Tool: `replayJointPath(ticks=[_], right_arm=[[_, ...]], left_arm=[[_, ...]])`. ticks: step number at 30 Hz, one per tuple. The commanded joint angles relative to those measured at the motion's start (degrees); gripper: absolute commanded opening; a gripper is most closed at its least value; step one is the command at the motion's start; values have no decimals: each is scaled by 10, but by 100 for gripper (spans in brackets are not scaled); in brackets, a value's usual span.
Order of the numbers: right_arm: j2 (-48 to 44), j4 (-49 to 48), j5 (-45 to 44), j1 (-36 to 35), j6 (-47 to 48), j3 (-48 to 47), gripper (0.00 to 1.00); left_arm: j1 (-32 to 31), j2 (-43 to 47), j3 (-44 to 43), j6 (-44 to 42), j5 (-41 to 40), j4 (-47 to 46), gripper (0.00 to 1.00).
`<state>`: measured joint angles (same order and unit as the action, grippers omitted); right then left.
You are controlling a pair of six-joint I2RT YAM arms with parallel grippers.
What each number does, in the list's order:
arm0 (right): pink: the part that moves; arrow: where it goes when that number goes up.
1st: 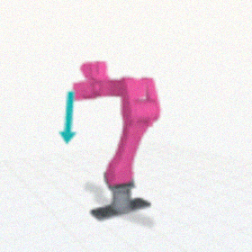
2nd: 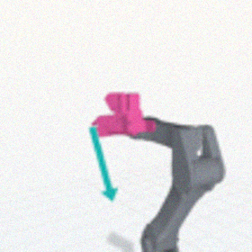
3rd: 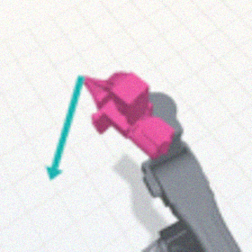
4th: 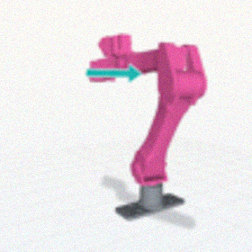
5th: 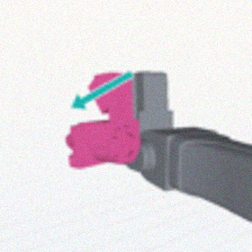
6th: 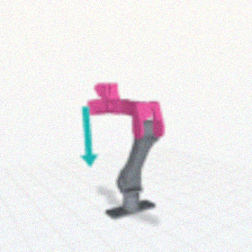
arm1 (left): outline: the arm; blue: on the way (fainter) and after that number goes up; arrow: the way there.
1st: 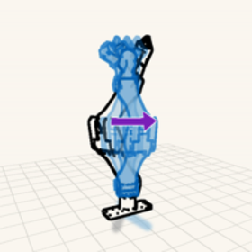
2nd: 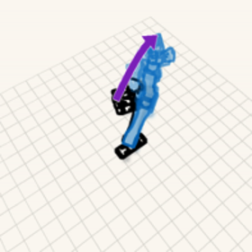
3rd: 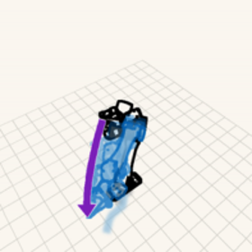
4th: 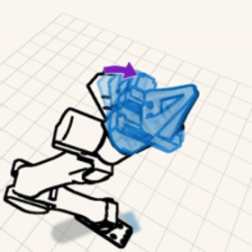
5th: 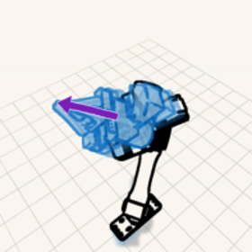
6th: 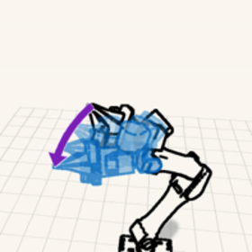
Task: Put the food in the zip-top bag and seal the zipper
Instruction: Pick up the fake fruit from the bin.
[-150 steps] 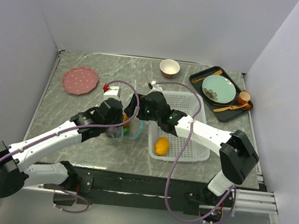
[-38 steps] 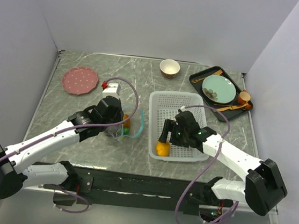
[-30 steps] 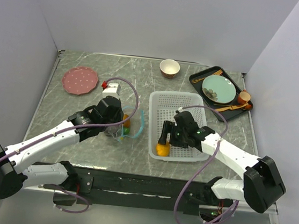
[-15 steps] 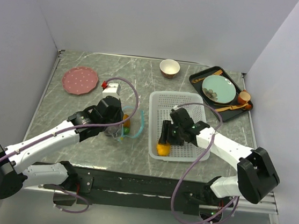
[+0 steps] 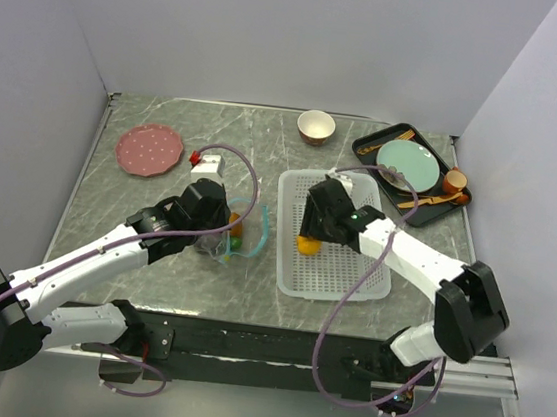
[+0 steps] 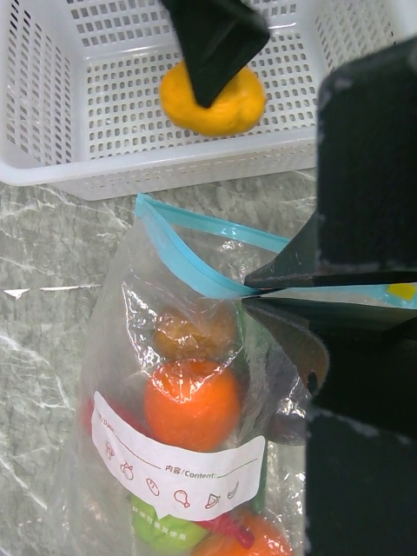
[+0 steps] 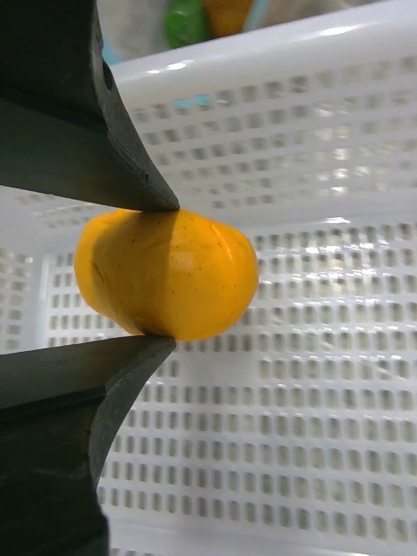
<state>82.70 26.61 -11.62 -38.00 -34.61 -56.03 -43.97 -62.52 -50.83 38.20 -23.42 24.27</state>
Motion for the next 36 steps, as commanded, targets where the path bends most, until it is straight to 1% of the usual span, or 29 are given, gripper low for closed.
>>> replayJointPath(ticks=[1,3,5,6,7,8,9,12,15,18,23,25,26,28,30,36], right_arm=[[47,-16,-49,1,10,-43,57],[65,-24,-40,2,13,-45,60],[78,-29,-39,3,13,-46,67],[82,-29,-42,3,13,-47,74],[83,-28,-45,3,12,-45,78],[78,-42,-46,3,11,-40,82],[55,-55,-46,2,10,-18,90],[6,-81,-53,4,1,14,100],[-13,-71,-58,6,-5,17,100],[-9,-56,-47,8,-13,15,100],[0,-67,-16,9,-22,30,100],[2,-66,-12,9,-26,34,98],[4,-62,-11,9,-28,35,97],[5,-60,-7,8,-31,35,91],[4,-63,0,9,-34,39,81],[12,-60,5,9,-33,35,80]], left_arm=[[-1,2,-25,-2,-1,-12,15],[-1,5,-23,-2,-5,-12,16],[0,6,-21,-1,-4,-12,16],[0,7,-21,-2,-4,-12,16],[0,6,-21,-1,-3,-12,16],[-1,6,-22,-2,-3,-12,16],[0,5,-23,-3,-2,-11,16],[-1,0,-27,-5,-5,-12,16],[-1,-4,-28,-8,-1,-19,16],[-1,-11,-30,-8,7,-21,15],[-1,-13,-30,-8,7,-20,14],[-1,-8,-28,-8,3,-19,15],[0,-6,-27,-8,0,-19,15],[-1,-3,-27,-9,-3,-18,16],[-1,-1,-27,-8,-3,-18,16],[-1,-5,-25,-8,1,-18,15]])
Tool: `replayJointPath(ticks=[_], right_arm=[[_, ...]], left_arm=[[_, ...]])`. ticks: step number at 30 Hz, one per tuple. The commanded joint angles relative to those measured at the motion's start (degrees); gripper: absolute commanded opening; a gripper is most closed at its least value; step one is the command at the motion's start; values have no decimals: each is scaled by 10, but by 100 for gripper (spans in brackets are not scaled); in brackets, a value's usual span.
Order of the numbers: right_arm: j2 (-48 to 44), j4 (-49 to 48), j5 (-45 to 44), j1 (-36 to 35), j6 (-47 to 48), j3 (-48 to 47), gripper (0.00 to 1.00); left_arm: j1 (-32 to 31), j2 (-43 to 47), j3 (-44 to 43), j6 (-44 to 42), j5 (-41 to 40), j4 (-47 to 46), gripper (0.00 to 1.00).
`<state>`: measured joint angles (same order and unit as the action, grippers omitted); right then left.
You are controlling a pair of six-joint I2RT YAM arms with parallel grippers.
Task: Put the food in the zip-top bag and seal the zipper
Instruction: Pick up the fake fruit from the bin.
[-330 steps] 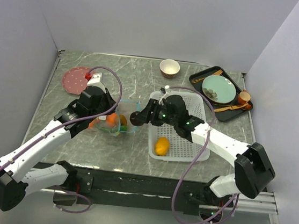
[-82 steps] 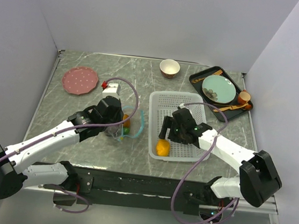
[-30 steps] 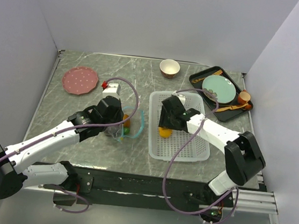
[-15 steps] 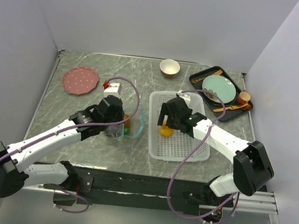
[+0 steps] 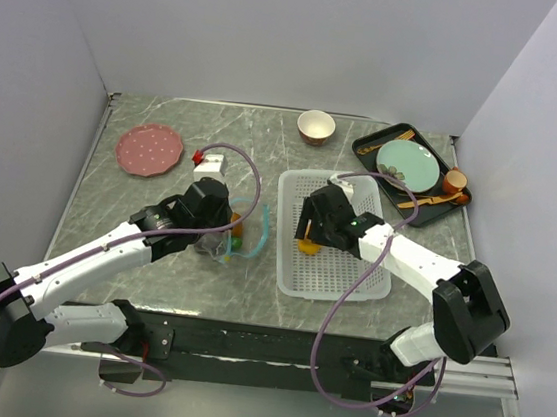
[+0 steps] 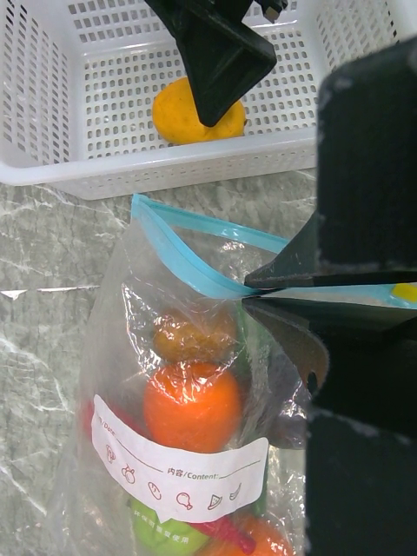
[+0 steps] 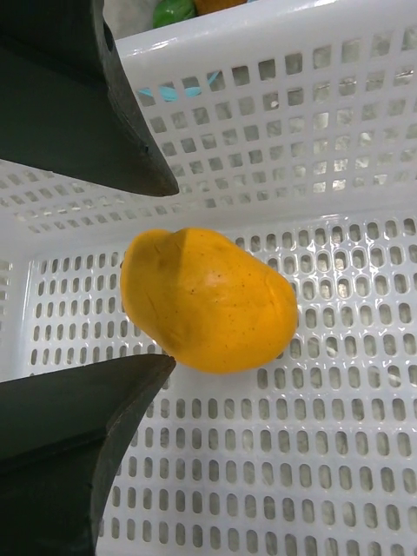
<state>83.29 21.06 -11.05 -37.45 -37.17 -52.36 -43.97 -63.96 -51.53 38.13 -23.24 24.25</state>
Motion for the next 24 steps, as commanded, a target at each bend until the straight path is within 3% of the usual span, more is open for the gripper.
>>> replayJointPath(ticks=[1,18,24], right_arm=[[8,-1,-3,4,-9,-3,80],[49,-15,20,26,-21,-5,76],[46,-22,24,27,-20,6,67]], left_arm=[[-1,9,-18,-7,-1,-18,15],[-1,17,-9,-2,2,-25,16],[0,16,-9,-2,0,-24,16]])
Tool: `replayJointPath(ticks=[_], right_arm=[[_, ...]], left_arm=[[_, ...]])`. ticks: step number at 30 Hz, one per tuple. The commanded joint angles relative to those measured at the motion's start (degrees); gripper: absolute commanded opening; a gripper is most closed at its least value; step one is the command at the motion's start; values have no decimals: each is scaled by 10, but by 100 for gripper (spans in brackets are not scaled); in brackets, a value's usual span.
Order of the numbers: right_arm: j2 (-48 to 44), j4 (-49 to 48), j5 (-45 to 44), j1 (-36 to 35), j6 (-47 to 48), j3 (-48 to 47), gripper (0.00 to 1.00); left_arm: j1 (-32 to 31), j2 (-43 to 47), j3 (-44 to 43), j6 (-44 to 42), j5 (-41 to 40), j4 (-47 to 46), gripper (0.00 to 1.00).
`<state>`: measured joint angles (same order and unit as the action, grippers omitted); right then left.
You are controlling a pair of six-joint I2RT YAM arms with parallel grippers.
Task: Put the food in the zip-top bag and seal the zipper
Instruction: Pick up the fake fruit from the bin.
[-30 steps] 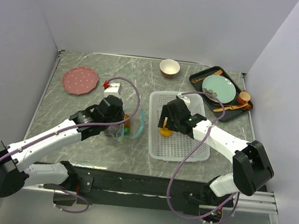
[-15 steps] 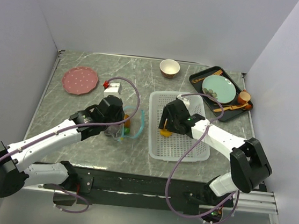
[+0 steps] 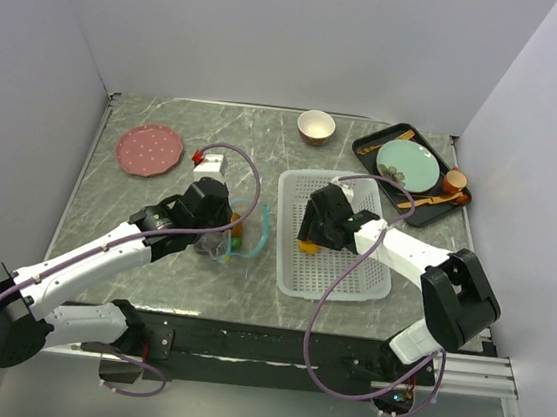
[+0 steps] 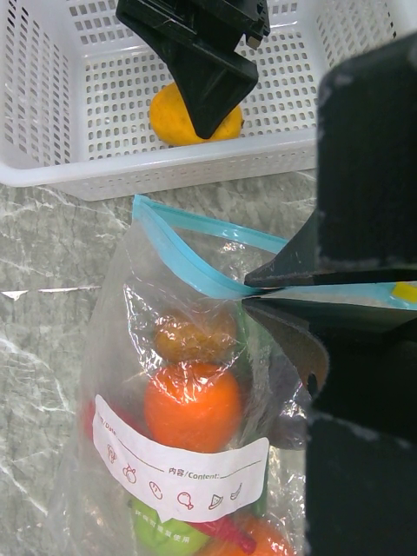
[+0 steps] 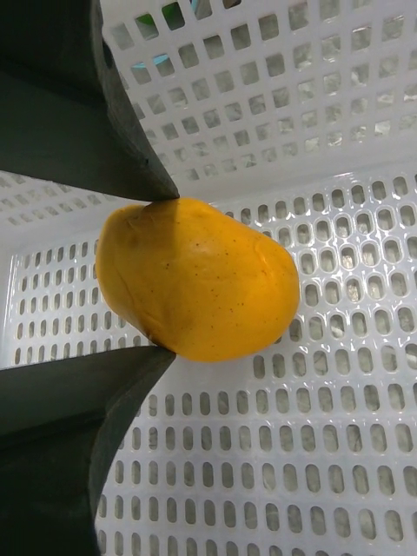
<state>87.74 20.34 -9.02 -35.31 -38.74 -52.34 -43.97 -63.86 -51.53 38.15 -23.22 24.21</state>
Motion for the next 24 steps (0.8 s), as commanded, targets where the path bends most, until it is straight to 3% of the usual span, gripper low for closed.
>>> replayJointPath(ticks=[1,5,10,24], right_arm=[[-3,-16,4,7,-4,7,63],[-12,-18,5,8,-1,12,57],[-28,-7,12,8,12,7,38],[-111,19,35,8,32,-10,34]], left_arm=[[0,15,-9,-4,0,-23,16],[-1,12,-10,-4,3,-24,16],[-1,12,-11,-4,4,-22,15],[-1,9,-9,-1,7,-29,14]])
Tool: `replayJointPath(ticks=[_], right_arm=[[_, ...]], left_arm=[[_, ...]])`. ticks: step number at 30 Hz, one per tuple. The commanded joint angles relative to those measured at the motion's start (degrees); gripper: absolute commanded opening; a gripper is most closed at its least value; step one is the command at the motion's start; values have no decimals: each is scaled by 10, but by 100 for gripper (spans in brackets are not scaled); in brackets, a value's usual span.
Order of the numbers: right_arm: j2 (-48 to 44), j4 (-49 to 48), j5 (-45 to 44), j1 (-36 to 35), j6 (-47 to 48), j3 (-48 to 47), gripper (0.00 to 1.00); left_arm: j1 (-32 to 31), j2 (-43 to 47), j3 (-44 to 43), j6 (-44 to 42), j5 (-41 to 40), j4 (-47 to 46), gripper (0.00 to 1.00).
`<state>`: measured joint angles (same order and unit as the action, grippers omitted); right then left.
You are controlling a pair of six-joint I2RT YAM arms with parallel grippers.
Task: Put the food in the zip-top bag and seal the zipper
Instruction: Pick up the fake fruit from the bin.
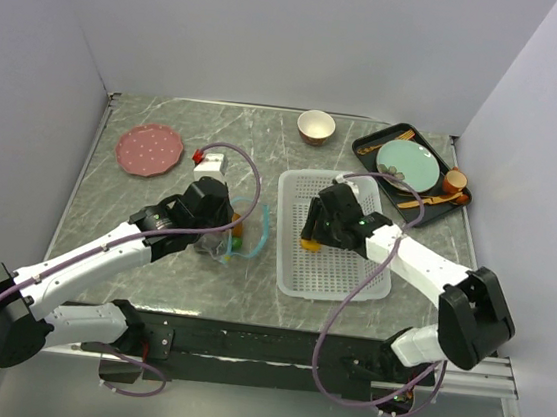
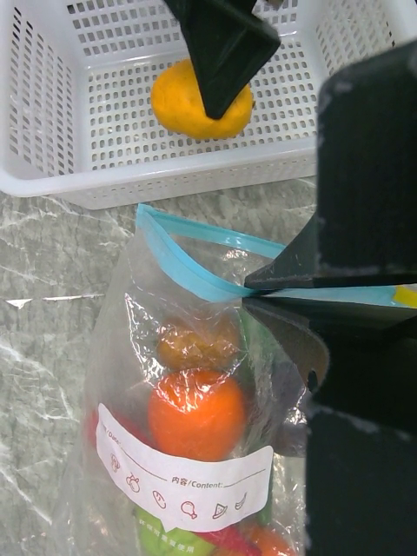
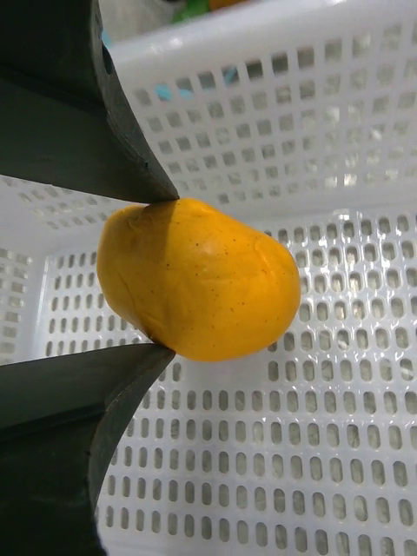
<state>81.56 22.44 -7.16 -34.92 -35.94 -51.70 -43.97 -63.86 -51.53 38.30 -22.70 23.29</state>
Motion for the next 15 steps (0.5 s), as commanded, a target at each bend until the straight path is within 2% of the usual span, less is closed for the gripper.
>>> replayJointPath(ticks=[1,9,15], right_arm=[[-69,-6,21,3,3,-10,33],[-186,-103,93,4,-47,59,37],[-200,-140,138,4,-55,85,37]], left_arm=[[0,8,-12,-3,2,-20,13],[0,-1,-19,-3,12,-25,11],[-1,-11,-29,-3,19,-21,9]])
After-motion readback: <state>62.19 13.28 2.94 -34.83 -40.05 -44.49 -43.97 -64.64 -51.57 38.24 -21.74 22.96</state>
